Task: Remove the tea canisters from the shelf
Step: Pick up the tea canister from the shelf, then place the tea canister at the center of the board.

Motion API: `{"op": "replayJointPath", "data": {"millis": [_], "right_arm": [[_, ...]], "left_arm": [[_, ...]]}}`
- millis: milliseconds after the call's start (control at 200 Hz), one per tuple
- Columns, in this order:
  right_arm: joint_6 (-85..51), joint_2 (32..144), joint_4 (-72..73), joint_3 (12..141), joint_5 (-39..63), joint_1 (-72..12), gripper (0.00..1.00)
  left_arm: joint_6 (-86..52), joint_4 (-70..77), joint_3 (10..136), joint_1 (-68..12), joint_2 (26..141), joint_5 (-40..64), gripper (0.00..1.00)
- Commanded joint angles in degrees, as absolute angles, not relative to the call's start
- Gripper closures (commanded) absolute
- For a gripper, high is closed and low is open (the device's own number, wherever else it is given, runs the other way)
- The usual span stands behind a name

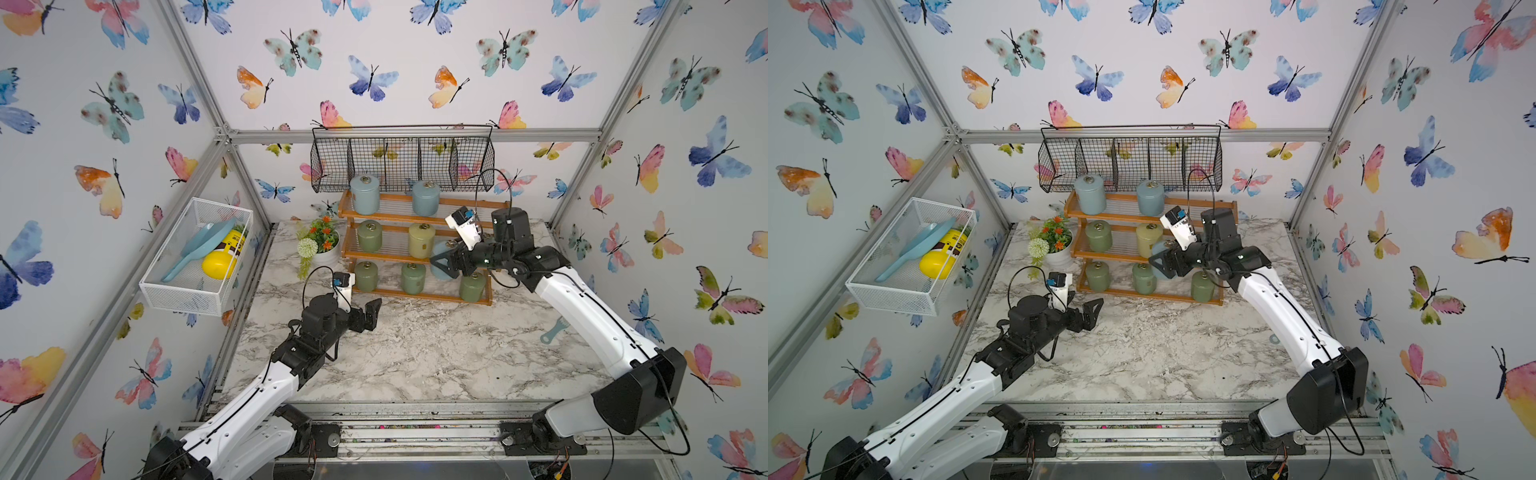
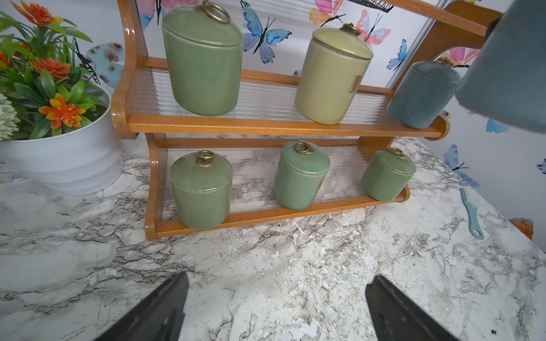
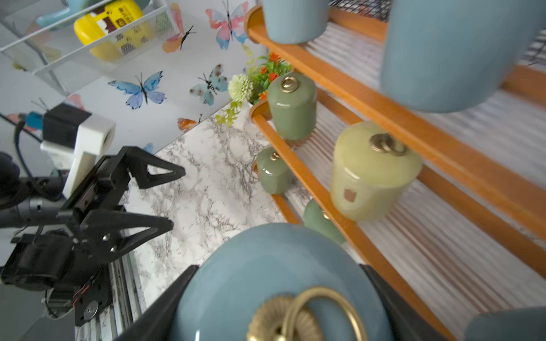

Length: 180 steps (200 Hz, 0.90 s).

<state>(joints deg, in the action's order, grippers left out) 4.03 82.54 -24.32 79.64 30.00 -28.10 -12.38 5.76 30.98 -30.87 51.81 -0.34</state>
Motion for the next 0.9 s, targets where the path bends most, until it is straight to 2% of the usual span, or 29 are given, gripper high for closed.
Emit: {"op": "replayJointPath", "data": {"millis": [0, 195, 415, 896], "right_arm": [[2.7, 77.4, -10.5, 73.8, 32.5, -29.8, 0.35], [2.2, 74.3, -1.1, 61.7, 30.6, -35.1, 0.35], [2.2, 71.7, 10.9, 48.4, 23.3, -42.8, 0.35], [-4.4, 74.0, 28.0, 31.5, 13.0, -55.1, 0.36]], "left_arm": [[-11.3, 4.4, 31.8, -30.9, 51.0, -2.0, 0.02], [-11.1, 2.8, 31.7, -30.8, 49.6, -2.2, 0.02], [-11.1, 0.9, 31.7, -30.7, 48.0, -2.9, 0.02], [-11.8, 0.0, 31.2, -30.7, 47.3, -4.4, 0.02]]}}
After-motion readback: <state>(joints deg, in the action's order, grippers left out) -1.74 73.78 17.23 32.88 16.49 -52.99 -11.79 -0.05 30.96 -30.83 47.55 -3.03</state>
